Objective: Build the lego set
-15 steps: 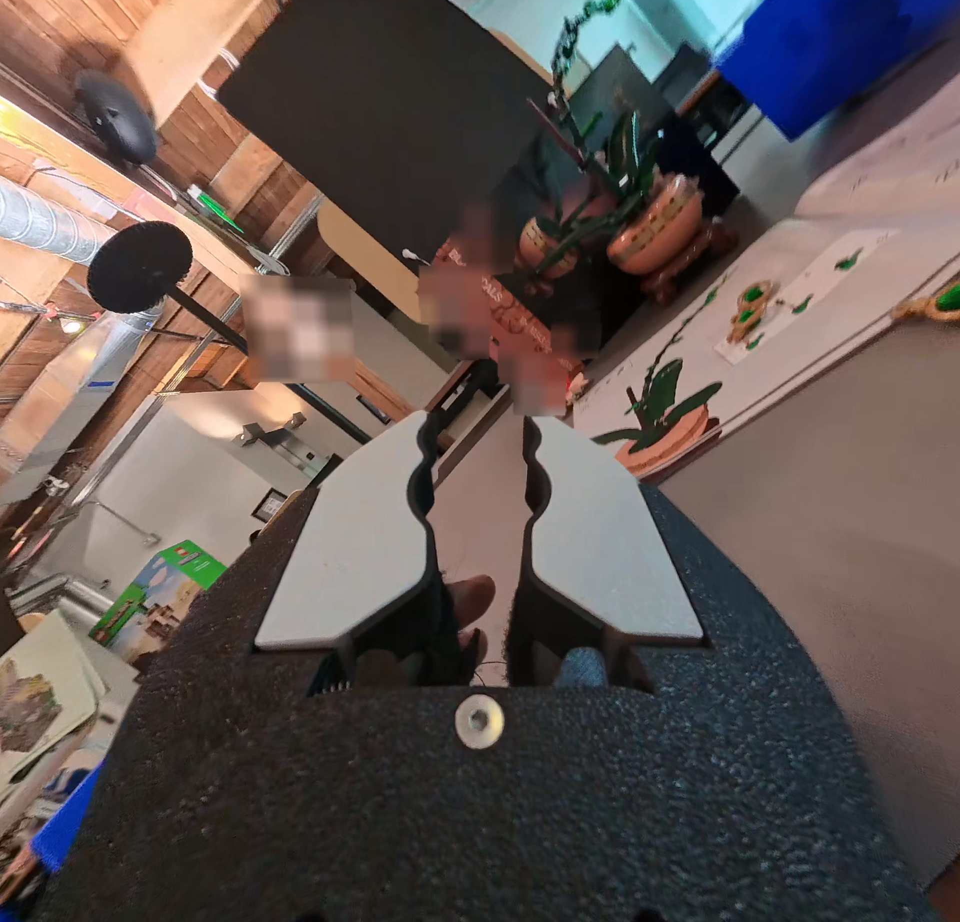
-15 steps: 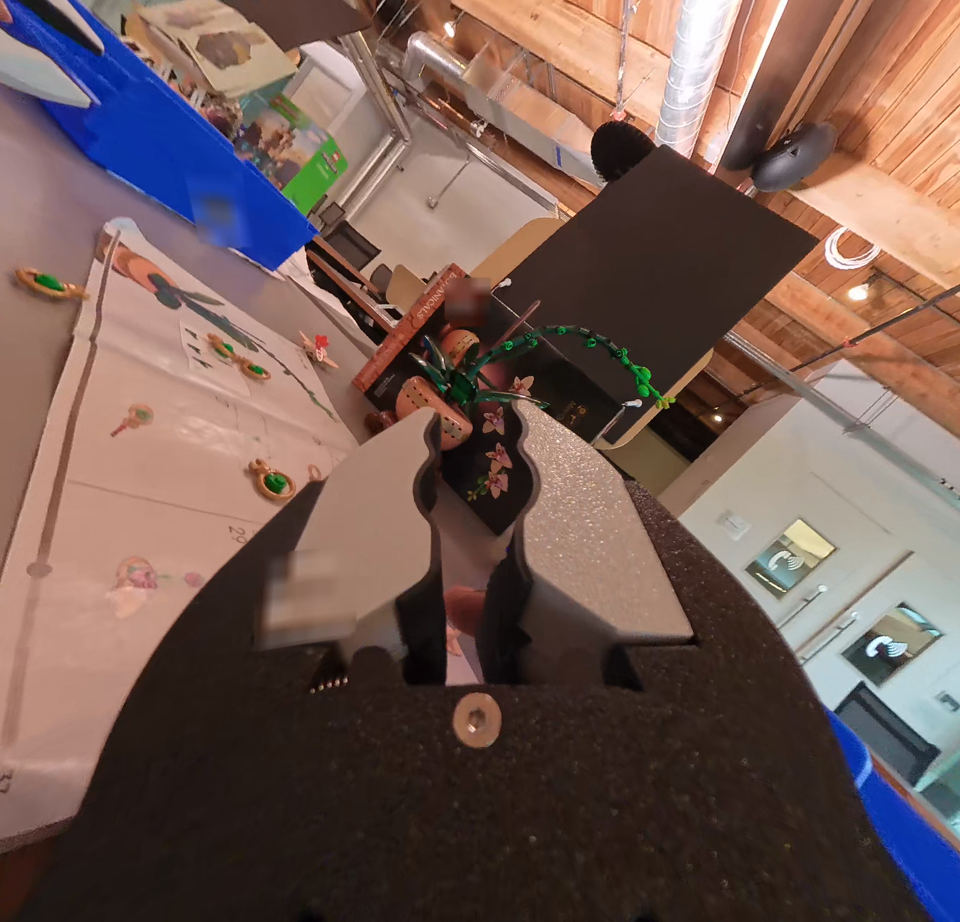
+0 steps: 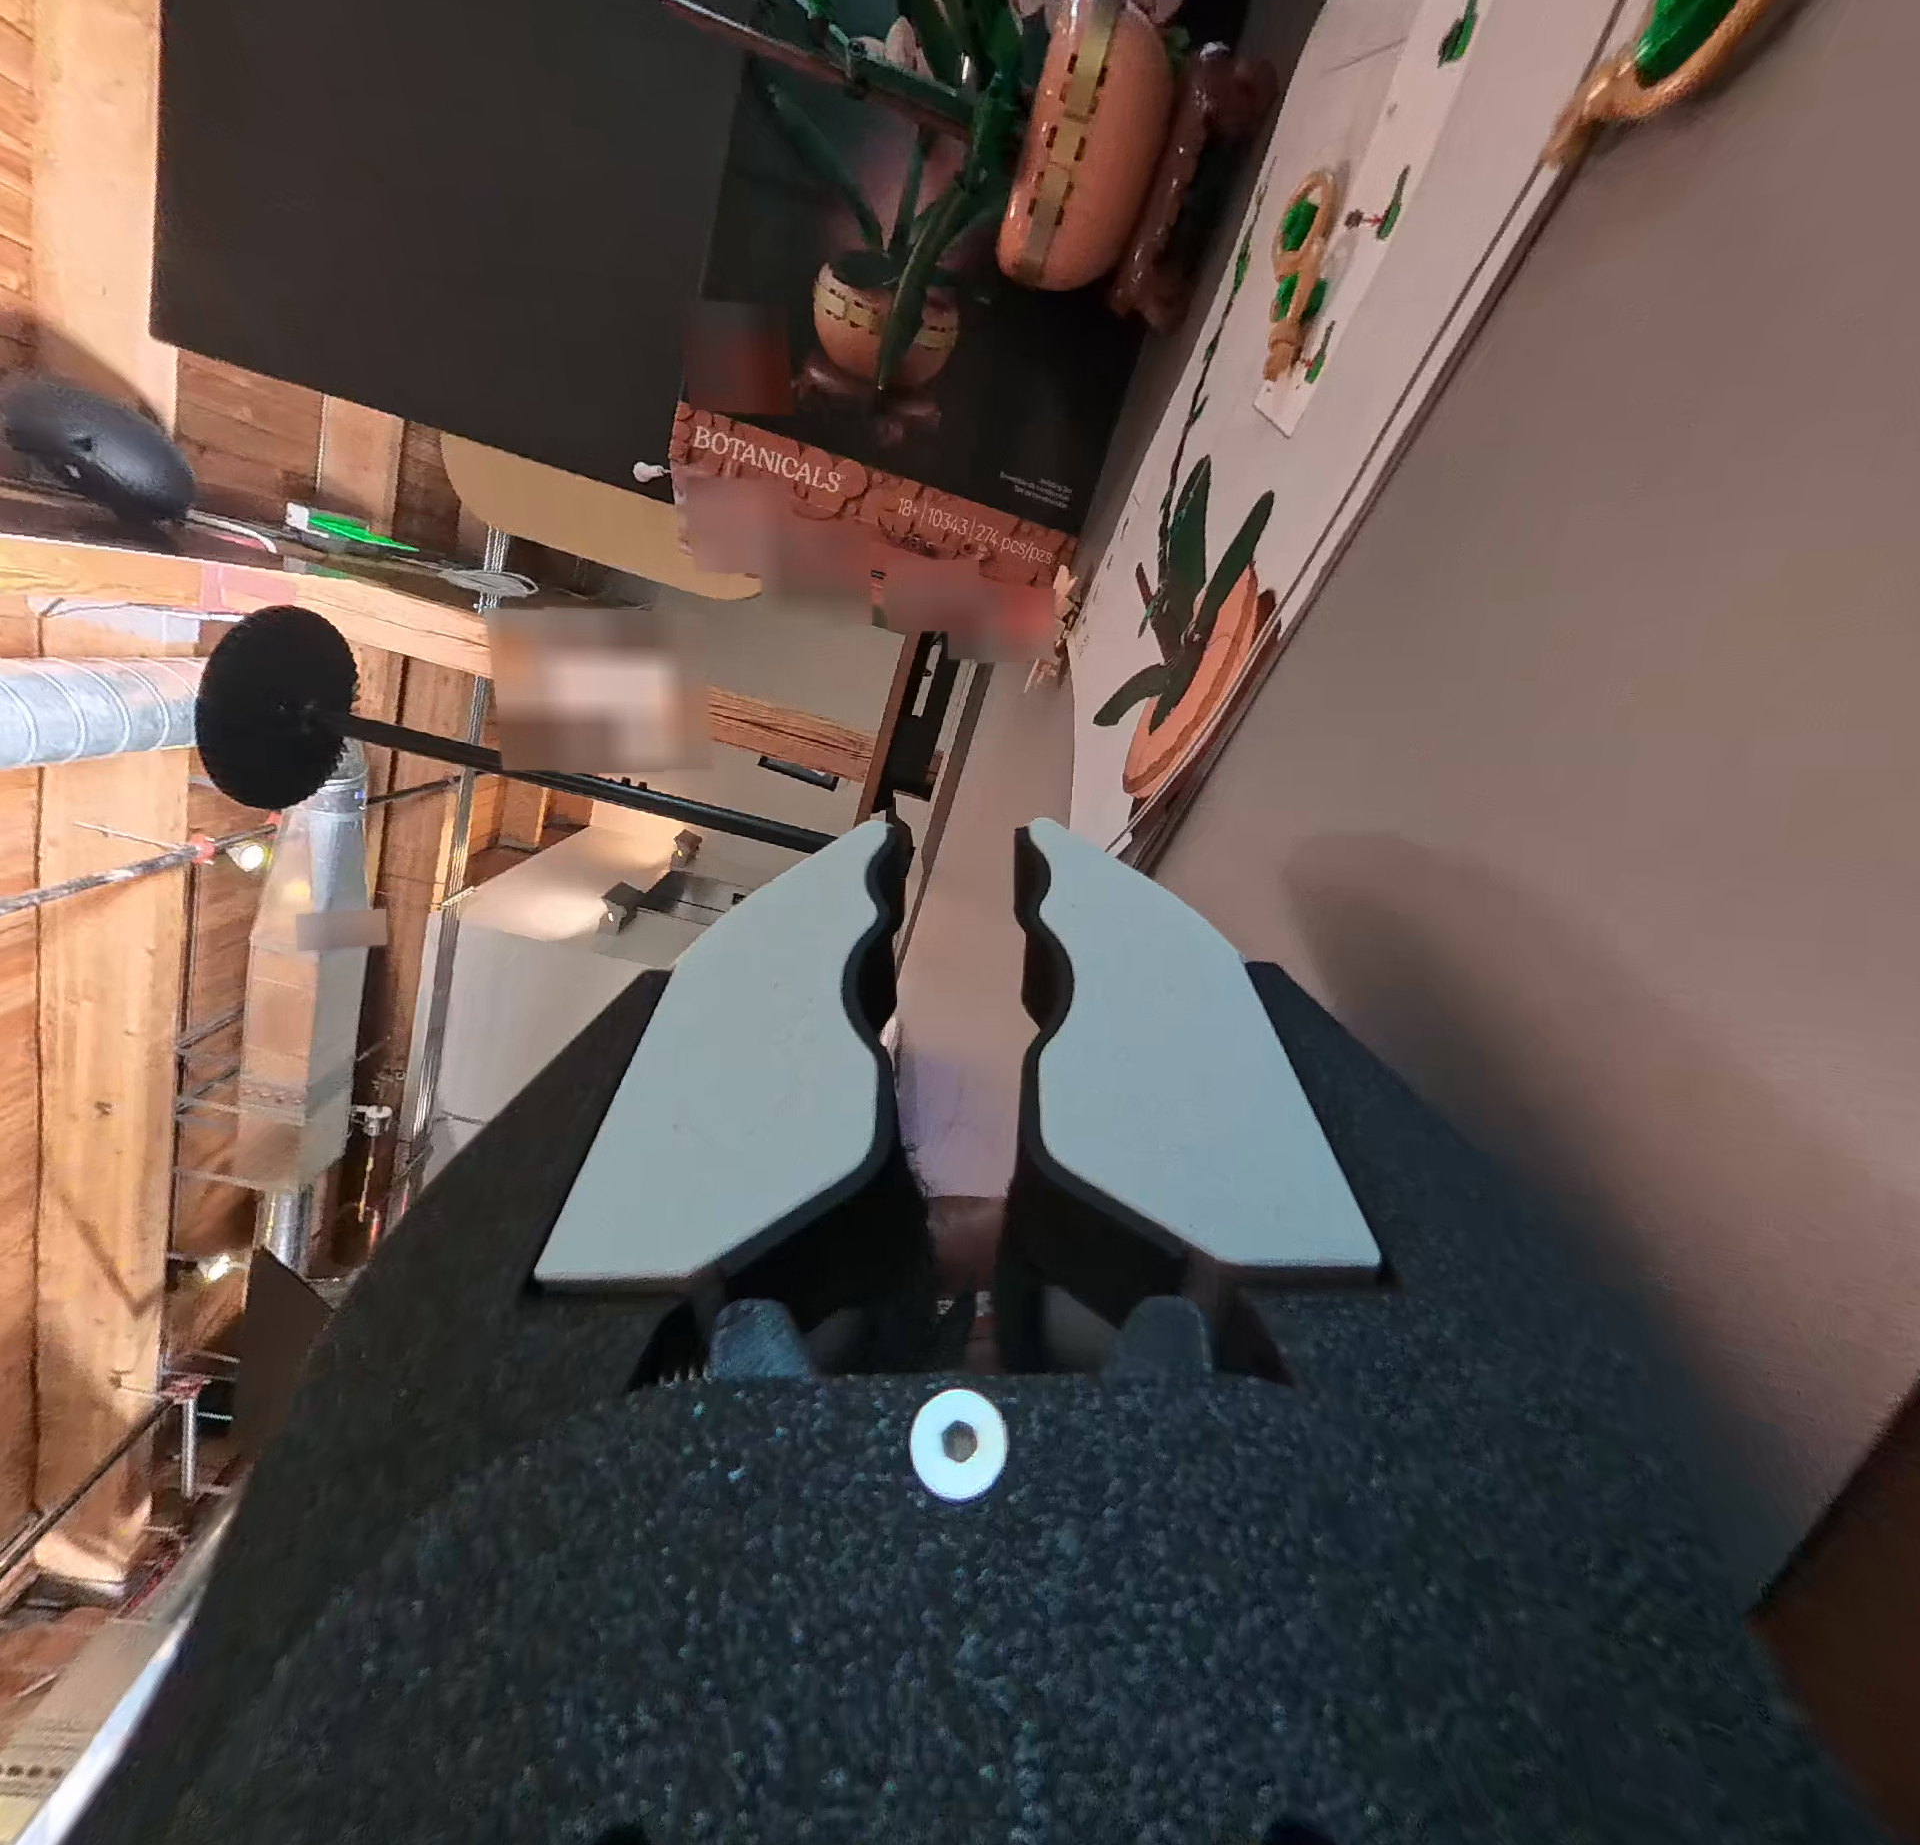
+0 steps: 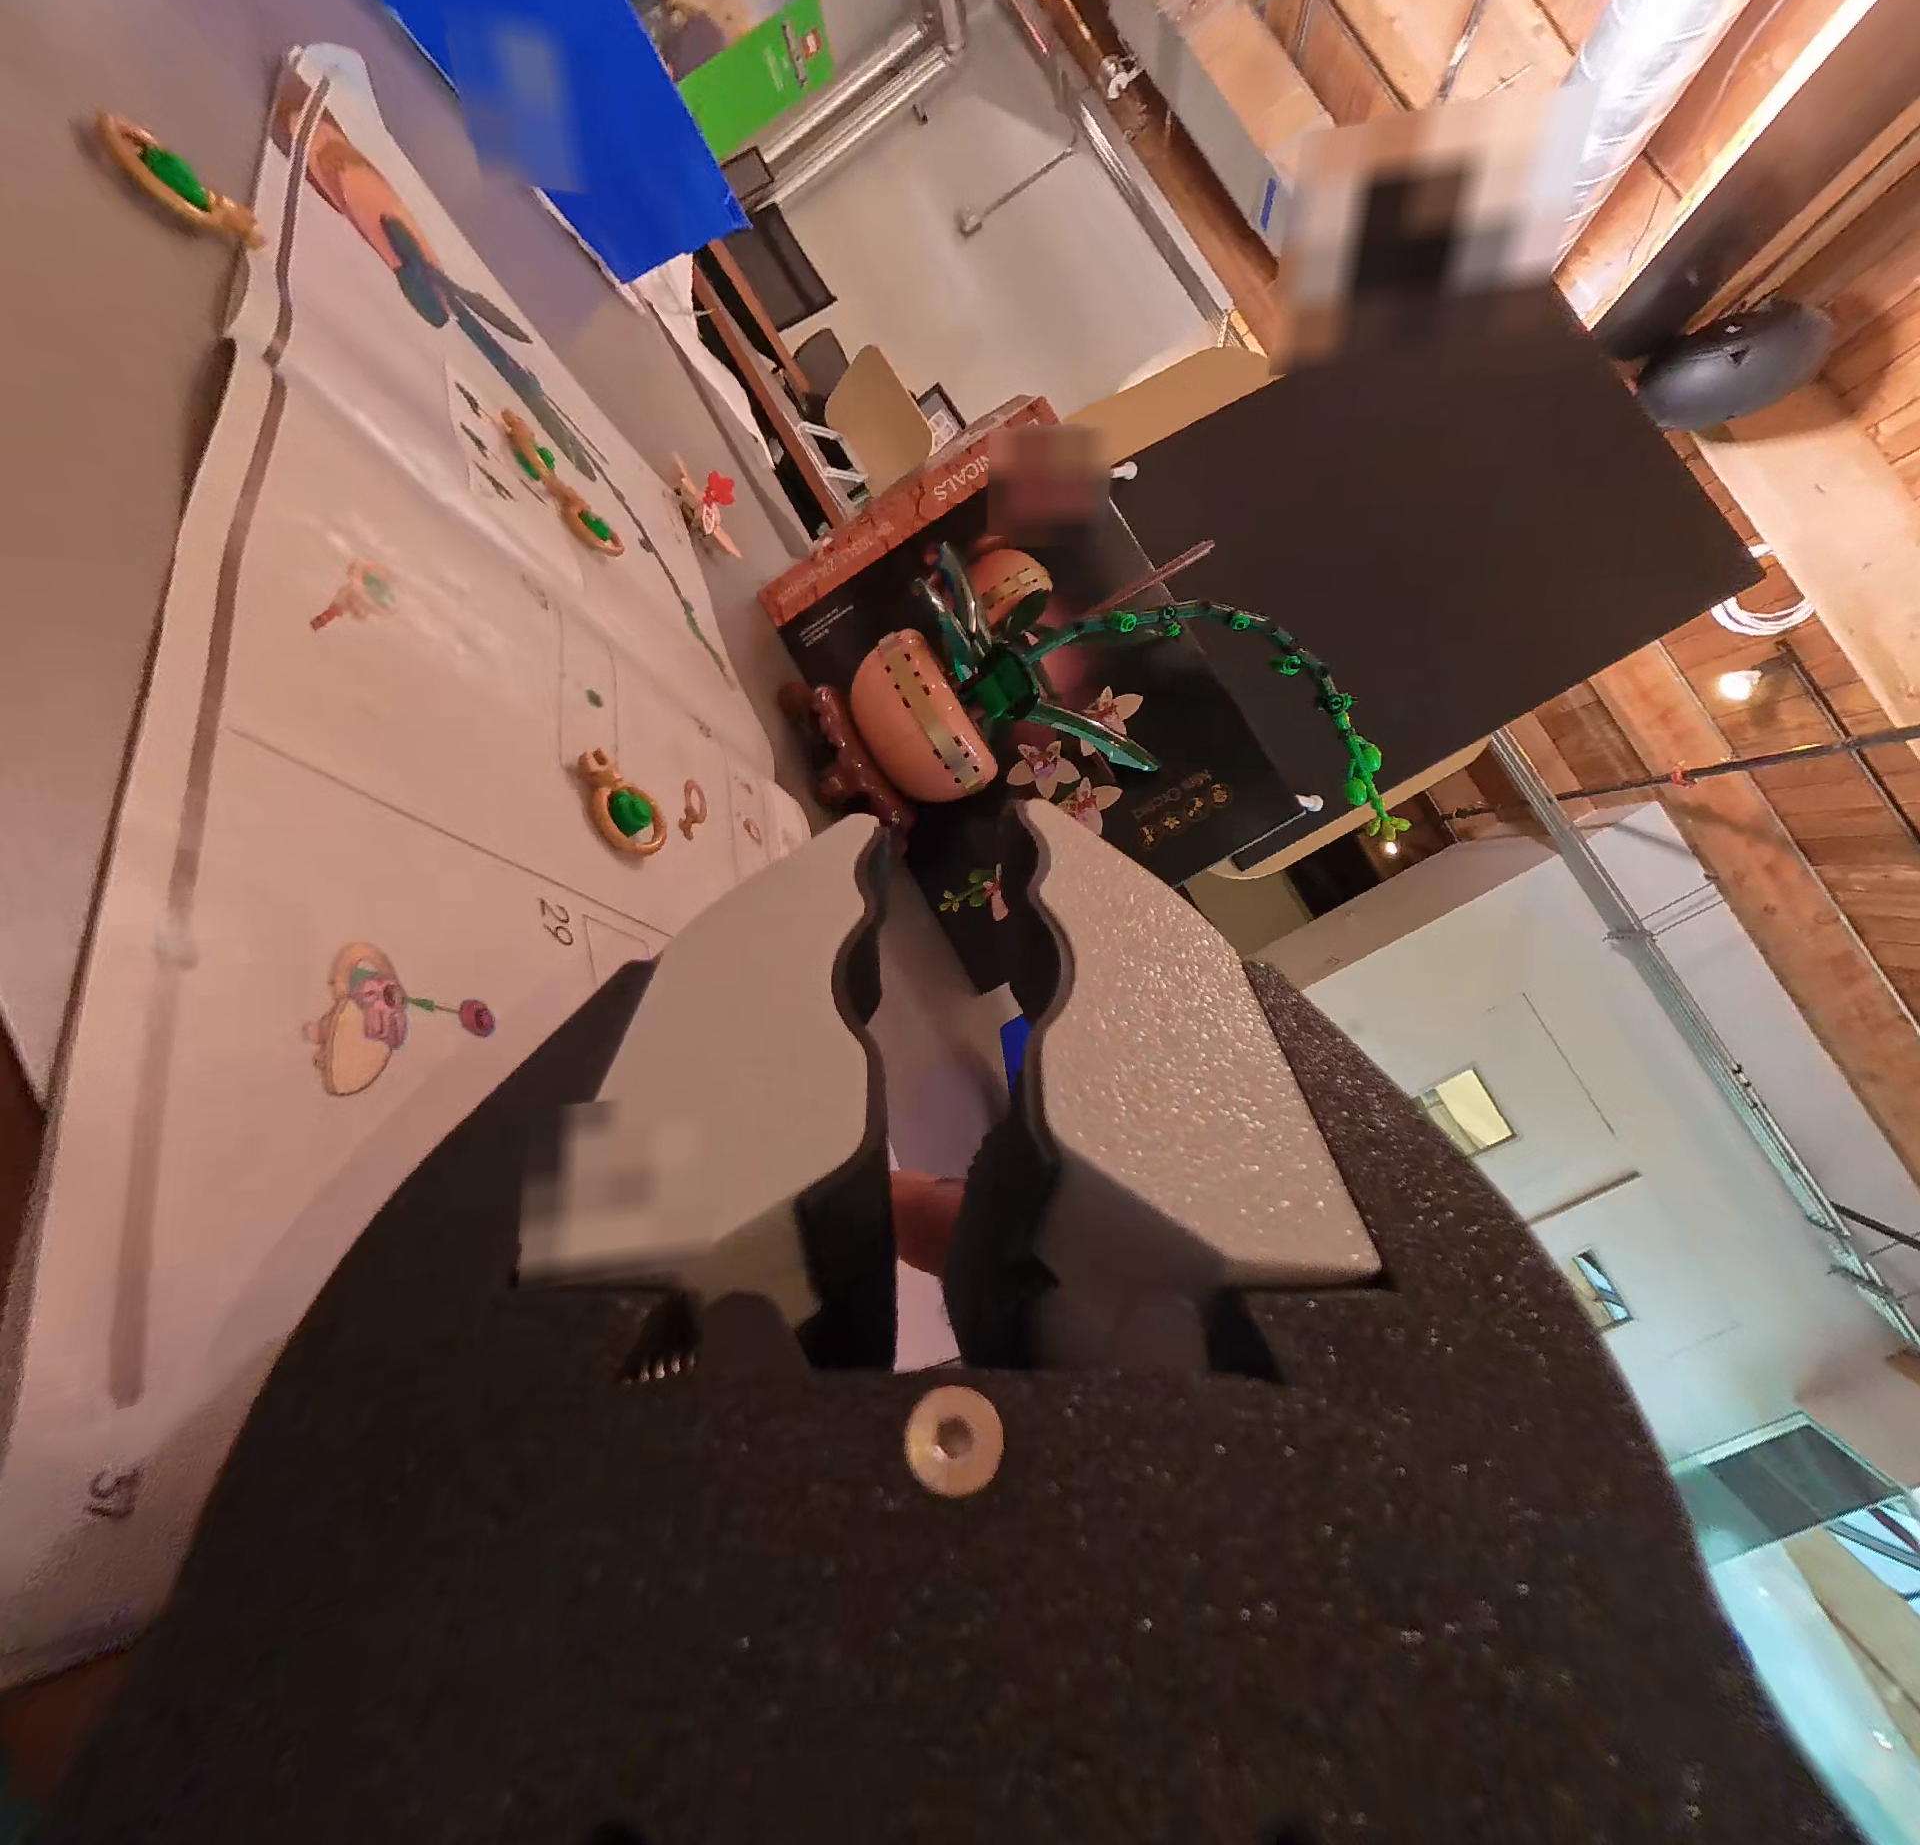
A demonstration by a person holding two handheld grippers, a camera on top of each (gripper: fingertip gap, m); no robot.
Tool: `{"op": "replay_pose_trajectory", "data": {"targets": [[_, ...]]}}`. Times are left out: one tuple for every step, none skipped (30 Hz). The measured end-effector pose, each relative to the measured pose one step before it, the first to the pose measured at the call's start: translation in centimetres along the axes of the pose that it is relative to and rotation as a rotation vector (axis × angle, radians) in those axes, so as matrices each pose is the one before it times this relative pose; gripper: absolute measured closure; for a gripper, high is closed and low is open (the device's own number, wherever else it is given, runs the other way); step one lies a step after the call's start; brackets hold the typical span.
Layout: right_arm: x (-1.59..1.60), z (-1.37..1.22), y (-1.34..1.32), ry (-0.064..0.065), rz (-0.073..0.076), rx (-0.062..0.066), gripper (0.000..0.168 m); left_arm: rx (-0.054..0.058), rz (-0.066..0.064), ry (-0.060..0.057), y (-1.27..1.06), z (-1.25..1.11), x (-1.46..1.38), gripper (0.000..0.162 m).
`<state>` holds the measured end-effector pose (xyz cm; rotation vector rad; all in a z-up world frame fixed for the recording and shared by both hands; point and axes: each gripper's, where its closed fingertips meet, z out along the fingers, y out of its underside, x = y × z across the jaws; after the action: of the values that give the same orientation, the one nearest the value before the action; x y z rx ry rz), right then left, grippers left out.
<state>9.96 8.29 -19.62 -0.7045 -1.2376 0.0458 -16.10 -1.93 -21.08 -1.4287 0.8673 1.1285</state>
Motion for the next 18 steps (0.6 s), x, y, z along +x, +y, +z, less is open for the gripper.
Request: {"op": "replay_pose_trajectory", "data": {"targets": [[0.003, 0.045, 0.057, 0.0035, -0.0027, -0.0045, 0.149, -0.0006, -0.0038, 0.0042, 0.023, 0.031, 0.047, 0.143], [0.121, -0.013, 0.055, 0.0059, 0.0017, -0.0028, 0.15, -0.0009, -0.0071, 0.0056, 0.04, 0.023, 0.062, 0.144], [0.16, 0.001, 0.005, 0.0104, 0.0041, -0.0009, 0.15, -0.0019, -0.0077, 0.0065, 0.061, 0.036, 0.086, 0.146], [0.231, -0.114, -0.011, 0.0124, 0.0058, 0.0015, 0.151, -0.003, -0.0055, 0.0041, 0.057, 0.025, 0.045, 0.147], [0.234, -0.047, -0.033, 0.0136, 0.0084, 0.0035, 0.152, -0.0017, -0.0008, 0.0001, 0.021, -0.003, 0.008, 0.147], [0.283, -0.1, -0.079, 0.015, 0.0102, 0.0056, 0.154, 0.0006, 0.0039, -0.0002, -0.018, -0.05, 0.004, 0.147], [0.269, -0.069, -0.072, 0.0131, 0.011, 0.006, 0.154, 0.0, 0.0029, 0.0015, -0.009, -0.043, 0.012, 0.148], [0.391, -0.151, -0.05, 0.0198, 0.0124, 0.0054, 0.155, -0.0013, -0.0012, 0.0022, 0.015, 0.0, 0.038, 0.149], [0.482, -0.141, -0.055, 0.025, 0.0203, 0.0035, 0.156, -0.0012, -0.0046, 0.0035, 0.033, 0.016, 0.051, 0.149], [0.717, -0.202, -0.054, 0.0378, 0.0371, -0.0002, 0.16, -0.0015, -0.0079, 0.0069, 0.056, 0.029, 0.091, 0.15], [1.105, -0.291, -0.159, 0.0556, 0.0459, 0.0055, 0.163, -0.0041, -0.0133, 0.0105, 0.097, 0.053, 0.129, 0.153], [1.165, -0.302, -0.185, 0.0509, 0.0625, 0.0106, 0.163, -0.0071, -0.02, 0.0105, 0.156, 0.119, 0.079, 0.155], [1.016, -0.253, -0.135, 0.0347, 0.0694, 0.0132, 0.164, -0.0069, -0.0197, 0.0086, 0.158, 0.112, 0.014, 0.156], [0.997, -0.236, -0.144, 0.0314, 0.0675, 0.0158, 0.164, -0.0035, -0.0107, 0.0061, 0.082, 0.025, 0.03, 0.156], [0.826, -0.18, -0.148, 0.0262, 0.0667, 0.0128, 0.165, -0.0005, -0.0008, 0.0006, 0.016, -0.002, 0.01, 0.156], [0.674, -0.135, -0.106, 0.0166, 0.0612, 0.0091, 0.165, -0.0001, 0.0038, -0.0026, -0.016, -0.005, 0.001, 0.156], [0.596, -0.163, -0.062, 0.005, 0.0472, 0.0032, 0.164, -0.0006, 0.0021, -0.0011, 0.006, -0.005, -0.007, 0.157], [0.274, -0.08, -0.041, 0.0035, 0.0342, 0.002, 0.162, -0.0004, -0.0004, 0.0002, 0.002, -0.004, -0.004, 0.157]]}}
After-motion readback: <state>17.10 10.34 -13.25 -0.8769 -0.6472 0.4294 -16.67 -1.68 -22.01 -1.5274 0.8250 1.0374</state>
